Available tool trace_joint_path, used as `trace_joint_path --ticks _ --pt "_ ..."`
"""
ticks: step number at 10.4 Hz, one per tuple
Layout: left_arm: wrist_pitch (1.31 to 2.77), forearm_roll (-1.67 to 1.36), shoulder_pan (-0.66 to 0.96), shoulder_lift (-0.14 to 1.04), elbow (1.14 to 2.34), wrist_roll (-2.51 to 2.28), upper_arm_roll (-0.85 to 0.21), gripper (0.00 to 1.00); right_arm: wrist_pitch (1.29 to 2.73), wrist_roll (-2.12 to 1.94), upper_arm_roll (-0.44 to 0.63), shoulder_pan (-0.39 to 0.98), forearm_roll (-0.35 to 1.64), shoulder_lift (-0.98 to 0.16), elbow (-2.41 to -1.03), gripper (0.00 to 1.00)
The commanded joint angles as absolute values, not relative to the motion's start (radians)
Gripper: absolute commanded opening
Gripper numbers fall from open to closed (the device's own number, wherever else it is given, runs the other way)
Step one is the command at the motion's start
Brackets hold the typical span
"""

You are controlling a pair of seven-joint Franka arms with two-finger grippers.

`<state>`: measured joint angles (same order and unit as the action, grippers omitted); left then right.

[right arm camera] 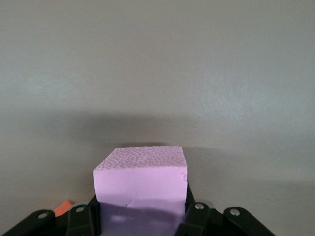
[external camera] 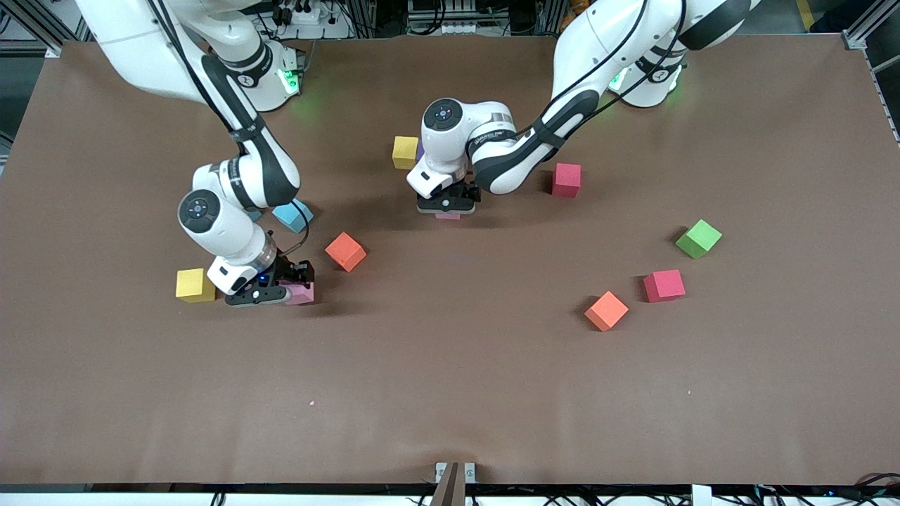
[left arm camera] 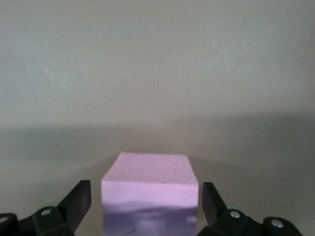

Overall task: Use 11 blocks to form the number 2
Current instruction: 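Grasp another pink cube with the right gripper while the left gripper waits, then place pink with the left gripper while the right gripper carries pink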

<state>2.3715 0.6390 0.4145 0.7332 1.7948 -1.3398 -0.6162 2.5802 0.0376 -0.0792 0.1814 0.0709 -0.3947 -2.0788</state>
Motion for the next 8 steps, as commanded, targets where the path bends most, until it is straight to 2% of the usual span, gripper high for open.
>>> trace_joint_path --ticks 1,4,8 --pt "2.342 0.602 0.397 0.626 1.815 -1.361 -0.618 1.00 2.517 -0.110 -0.081 0.213 0.068 -0.305 -2.094 0.50" --pt "2.323 0.562 0.280 0.577 1.802 -1.353 -0.618 1.00 2.446 -0.430 -0.083 0.218 0.067 -0.252 -2.092 0.53" --pt "2.221 0.555 0.050 0.571 1.802 -1.351 -0.618 1.00 2.448 -0.592 -0.083 0.403 0.061 -0.248 -2.095 0.53"
